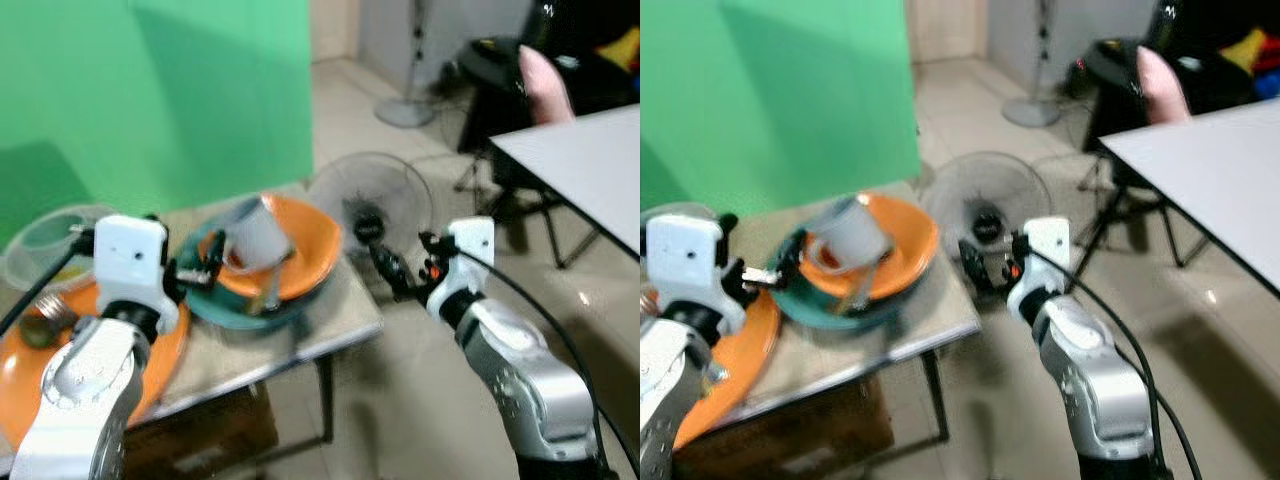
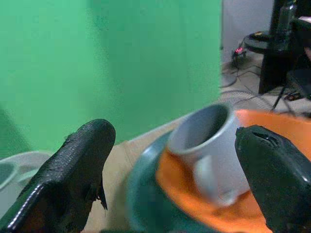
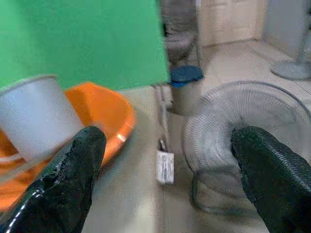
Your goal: Setting the table
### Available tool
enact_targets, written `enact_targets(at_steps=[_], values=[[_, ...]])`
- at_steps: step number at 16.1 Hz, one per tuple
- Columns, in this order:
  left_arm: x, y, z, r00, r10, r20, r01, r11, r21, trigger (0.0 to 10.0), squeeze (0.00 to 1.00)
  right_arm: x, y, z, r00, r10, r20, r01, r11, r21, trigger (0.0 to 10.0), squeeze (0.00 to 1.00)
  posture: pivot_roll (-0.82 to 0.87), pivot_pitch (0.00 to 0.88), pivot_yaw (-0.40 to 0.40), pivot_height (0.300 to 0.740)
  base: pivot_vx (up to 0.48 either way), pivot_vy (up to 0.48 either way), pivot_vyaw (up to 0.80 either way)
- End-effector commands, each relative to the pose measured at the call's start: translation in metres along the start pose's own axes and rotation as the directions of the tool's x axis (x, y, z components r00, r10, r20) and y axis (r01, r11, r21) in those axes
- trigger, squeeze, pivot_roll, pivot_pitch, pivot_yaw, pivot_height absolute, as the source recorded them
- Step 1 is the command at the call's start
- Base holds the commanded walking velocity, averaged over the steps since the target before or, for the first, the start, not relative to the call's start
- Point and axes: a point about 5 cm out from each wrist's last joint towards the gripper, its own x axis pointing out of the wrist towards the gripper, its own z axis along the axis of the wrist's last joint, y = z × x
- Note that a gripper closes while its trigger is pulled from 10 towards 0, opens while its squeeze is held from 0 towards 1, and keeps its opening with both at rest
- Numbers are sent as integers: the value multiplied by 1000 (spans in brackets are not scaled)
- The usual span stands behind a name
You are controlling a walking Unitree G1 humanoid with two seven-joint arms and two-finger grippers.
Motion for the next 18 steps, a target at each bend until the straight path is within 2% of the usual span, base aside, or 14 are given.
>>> enact_targets(at_steps=[1,4,5,6,8,9,13,14,15,16,18], values=[[2,0,-8,998,-10,-61,10,1000,4,10000,0,-3,1,-1,1000,15,0,-15,1000,-4,10000,0,-19,0,51,740,0,0,0],[8,-2,-19,987,-52,-151,40,996,-81,10000,0,-7,-4,0,1000,21,0,-21,999,-24,10000,0,-24,0,51,740,0,0,0],[13,-9,-20,981,-118,-154,104,990,-101,10000,0,-8,-4,0,999,45,-6,-45,999,-22,10000,0,-19,0,46,740,0,0,0],[19,-13,-21,975,-160,-151,137,978,-155,10000,0,-9,-1,2,995,95,-10,-96,994,-45,10000,0,-19,0,44,740,0,0,0],[29,-15,-25,968,-192,-158,161,968,-192,10000,0,-10,2,6,986,168,-6,-168,985,-42,10000,0,-24,0,44,740,0,0,0],[37,-14,-29,966,-190,-177,146,961,-237,10000,0,-9,4,7,977,213,-23,-214,974,-68,10000,0,-28,0,44,740,0,0,0],[59,-4,-35,953,-181,-242,126,966,-226,10000,0,-9,7,12,955,295,-35,-297,947,-125,10000,0,-40,0,48,740,0,0,0],[62,-1,-35,956,-165,-242,106,965,-238,9176,0,-9,8,13,951,308,-37,-310,942,-132,10000,0,-42,0,49,740,0,0,0],[67,1,-32,961,-157,-229,91,958,-273,6667,0,-11,9,14,943,331,-41,-333,932,-143,10000,0,-46,0,52,740,0,0,0],[68,0,-31,962,-157,-224,90,955,-283,4980,0,-12,9,14,941,336,-43,-339,930,-144,10000,0,-46,0,52,740,0,0,0],[74,-4,-28,960,-200,-197,120,927,-356,3608,0,-14,12,14,928,368,-58,-373,917,-142,10000,0,-49,0,53,740,0,0,0]])
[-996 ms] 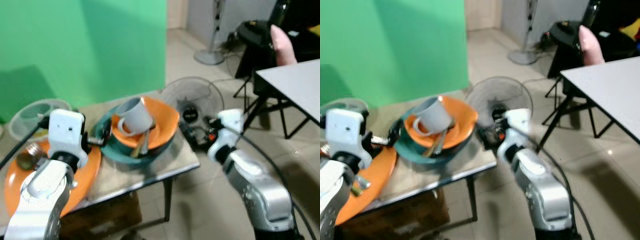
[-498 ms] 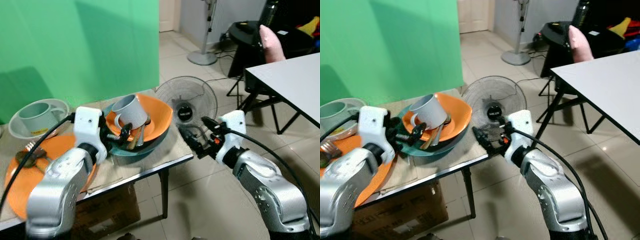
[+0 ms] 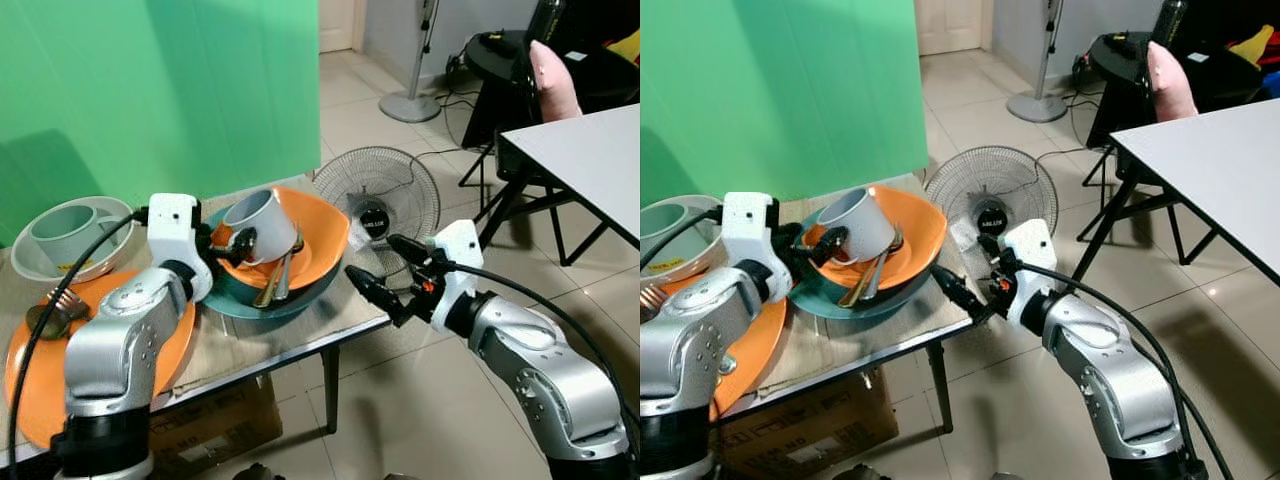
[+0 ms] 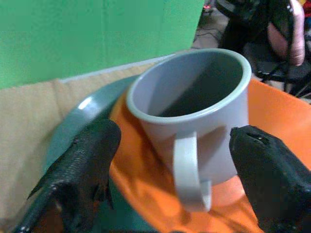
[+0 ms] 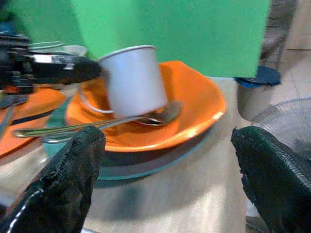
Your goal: Setting the table
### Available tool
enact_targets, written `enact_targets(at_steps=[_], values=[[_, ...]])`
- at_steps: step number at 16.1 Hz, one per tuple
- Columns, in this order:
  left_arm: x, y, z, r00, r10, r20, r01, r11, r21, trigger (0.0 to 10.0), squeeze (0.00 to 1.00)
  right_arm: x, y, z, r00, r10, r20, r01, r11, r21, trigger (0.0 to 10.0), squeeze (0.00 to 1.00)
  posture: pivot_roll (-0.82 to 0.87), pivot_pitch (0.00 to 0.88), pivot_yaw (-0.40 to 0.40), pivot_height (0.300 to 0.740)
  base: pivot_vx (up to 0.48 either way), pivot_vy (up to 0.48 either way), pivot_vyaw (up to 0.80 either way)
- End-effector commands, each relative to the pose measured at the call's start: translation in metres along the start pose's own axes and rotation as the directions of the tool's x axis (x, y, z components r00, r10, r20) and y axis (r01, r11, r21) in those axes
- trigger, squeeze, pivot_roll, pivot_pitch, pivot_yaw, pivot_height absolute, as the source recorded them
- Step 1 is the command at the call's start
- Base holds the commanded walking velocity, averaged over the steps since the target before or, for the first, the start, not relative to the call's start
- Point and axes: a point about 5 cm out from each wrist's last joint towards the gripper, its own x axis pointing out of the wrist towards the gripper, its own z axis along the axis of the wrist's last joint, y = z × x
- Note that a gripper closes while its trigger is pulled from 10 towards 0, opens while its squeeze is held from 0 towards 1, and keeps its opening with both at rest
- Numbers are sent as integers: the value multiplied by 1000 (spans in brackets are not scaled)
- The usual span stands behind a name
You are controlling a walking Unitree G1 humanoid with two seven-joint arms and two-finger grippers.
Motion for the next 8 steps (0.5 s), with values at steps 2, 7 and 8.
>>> enact_targets(at_steps=[2,7,8], values=[[2,-3,0,998,-43,-36,43,999,-14,1412,0,-3,7,5,997,82,-6,-82,997,9,10000,0,-54,0,55,740,0,0,0],[3,-1,2,997,14,-69,-15,1000,-21,0,0,-7,8,6,987,155,-35,-155,988,11,10000,0,-50,0,51,740,0,0,0],[5,0,2,997,14,-69,-16,1000,-25,0,0,-7,9,6,985,166,-42,-166,986,11,10000,0,-50,0,50,740,0,0,0]])
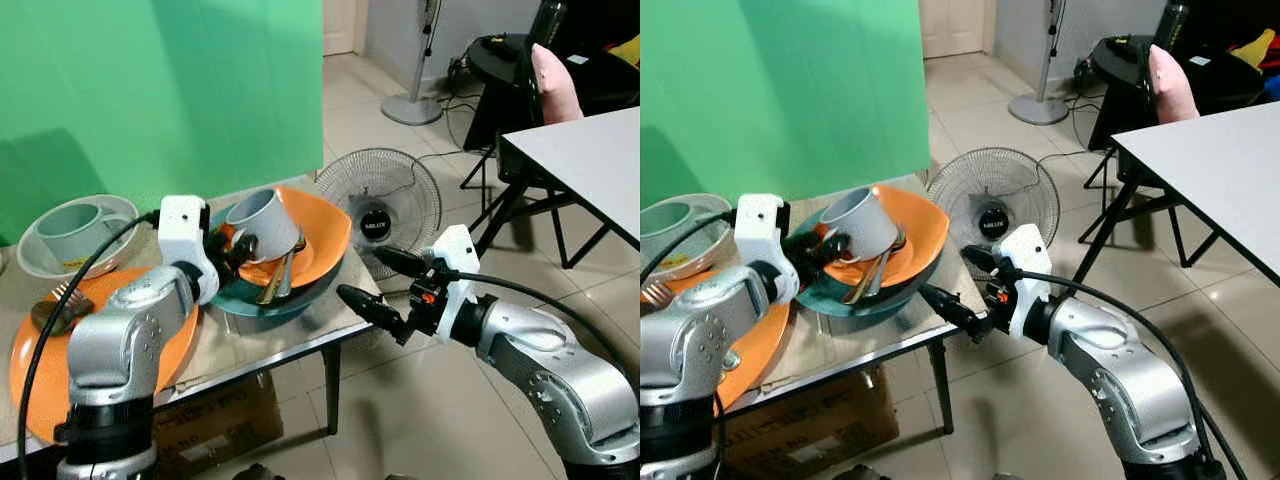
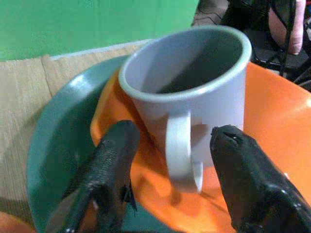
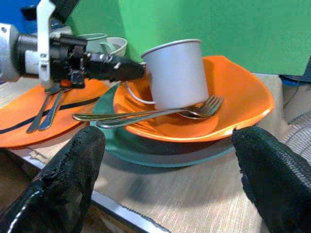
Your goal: Setting the table
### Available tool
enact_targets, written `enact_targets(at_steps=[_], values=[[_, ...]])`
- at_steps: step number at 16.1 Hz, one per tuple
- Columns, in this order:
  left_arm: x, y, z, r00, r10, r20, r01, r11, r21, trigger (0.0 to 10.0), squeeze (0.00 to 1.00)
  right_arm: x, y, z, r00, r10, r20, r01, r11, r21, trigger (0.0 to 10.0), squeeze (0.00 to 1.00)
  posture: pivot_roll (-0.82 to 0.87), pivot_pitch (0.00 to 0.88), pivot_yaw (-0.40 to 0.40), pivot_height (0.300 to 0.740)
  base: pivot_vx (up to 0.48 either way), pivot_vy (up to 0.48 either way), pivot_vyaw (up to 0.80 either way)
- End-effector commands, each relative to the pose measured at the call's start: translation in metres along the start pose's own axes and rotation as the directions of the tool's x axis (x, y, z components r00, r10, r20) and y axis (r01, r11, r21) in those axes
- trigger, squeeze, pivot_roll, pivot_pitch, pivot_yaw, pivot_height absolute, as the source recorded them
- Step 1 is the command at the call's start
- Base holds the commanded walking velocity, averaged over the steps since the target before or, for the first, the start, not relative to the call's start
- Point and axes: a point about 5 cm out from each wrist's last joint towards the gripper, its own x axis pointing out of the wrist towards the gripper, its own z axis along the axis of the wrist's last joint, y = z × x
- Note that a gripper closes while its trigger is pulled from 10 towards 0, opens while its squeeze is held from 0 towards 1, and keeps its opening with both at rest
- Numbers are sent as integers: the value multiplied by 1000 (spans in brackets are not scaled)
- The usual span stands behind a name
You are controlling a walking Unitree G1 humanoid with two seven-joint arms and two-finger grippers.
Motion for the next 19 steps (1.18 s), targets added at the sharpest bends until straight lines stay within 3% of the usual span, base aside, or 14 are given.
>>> enact_targets(at_steps=[1,14,19], values=[[1,2,3,1000,8,9,-8,1000,-11,0,0,1,3,4,1000,30,1,-30,999,-11,10000,0,-51,0,51,740,0,0,0],[0,-5,3,998,-54,-11,54,998,-42,0,0,-5,11,-2,990,121,-74,-125,990,-61,10000,0,-57,7,59,740,0,0,0],[-7,-6,19,996,-59,71,61,998,-26,0,0,-4,9,3,996,88,-23,-88,995,-43,10000,0,-56,10,66,740,0,0,0]])
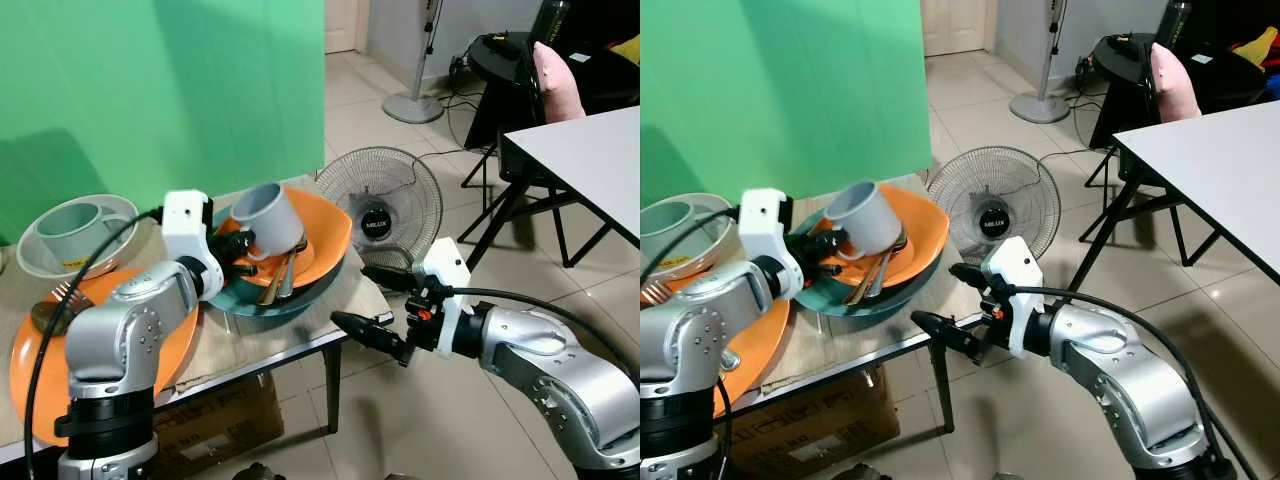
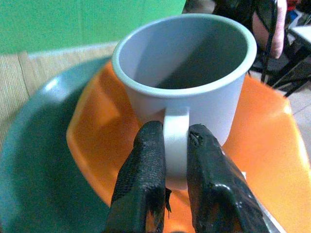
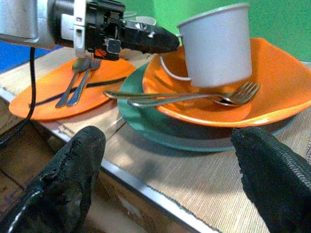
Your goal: Setting the table
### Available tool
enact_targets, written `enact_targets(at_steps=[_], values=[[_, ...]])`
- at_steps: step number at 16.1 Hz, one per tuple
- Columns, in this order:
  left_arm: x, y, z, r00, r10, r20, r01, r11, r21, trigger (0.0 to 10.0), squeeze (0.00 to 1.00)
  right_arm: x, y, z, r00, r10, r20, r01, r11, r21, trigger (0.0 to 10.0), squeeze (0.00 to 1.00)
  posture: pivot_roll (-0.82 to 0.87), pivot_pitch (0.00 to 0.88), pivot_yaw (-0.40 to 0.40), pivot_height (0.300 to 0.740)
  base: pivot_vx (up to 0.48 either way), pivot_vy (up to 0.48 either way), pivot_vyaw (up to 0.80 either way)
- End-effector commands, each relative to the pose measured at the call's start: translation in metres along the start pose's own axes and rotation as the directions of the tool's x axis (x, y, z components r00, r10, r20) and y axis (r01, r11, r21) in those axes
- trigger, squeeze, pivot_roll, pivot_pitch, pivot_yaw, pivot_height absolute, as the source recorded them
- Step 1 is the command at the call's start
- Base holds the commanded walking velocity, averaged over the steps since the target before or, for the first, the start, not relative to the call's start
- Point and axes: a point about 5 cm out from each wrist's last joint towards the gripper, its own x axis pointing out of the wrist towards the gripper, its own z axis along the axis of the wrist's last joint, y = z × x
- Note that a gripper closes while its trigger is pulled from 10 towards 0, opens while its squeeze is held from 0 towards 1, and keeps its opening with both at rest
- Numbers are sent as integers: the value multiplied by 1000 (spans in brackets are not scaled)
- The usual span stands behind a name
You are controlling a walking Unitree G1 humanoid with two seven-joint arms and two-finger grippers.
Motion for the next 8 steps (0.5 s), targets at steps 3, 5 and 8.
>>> enact_targets(at_steps=[3,5,8], values=[[-18,-17,45,973,-37,230,17,996,89,0,0,-11,-11,11,979,-164,121,156,985,71,10000,1000,-60,9,77,740,0,0,0],[-35,-51,63,912,-128,390,34,970,239,0,0,-25,-28,15,854,-473,216,453,881,136,10000,1000,-65,0,85,740,0,0,0],[-38,-76,50,884,-176,432,45,954,296,0,0,-32,-31,16,780,-578,240,548,816,185,10000,1000,-82,0,87,740,0,0,-167]])
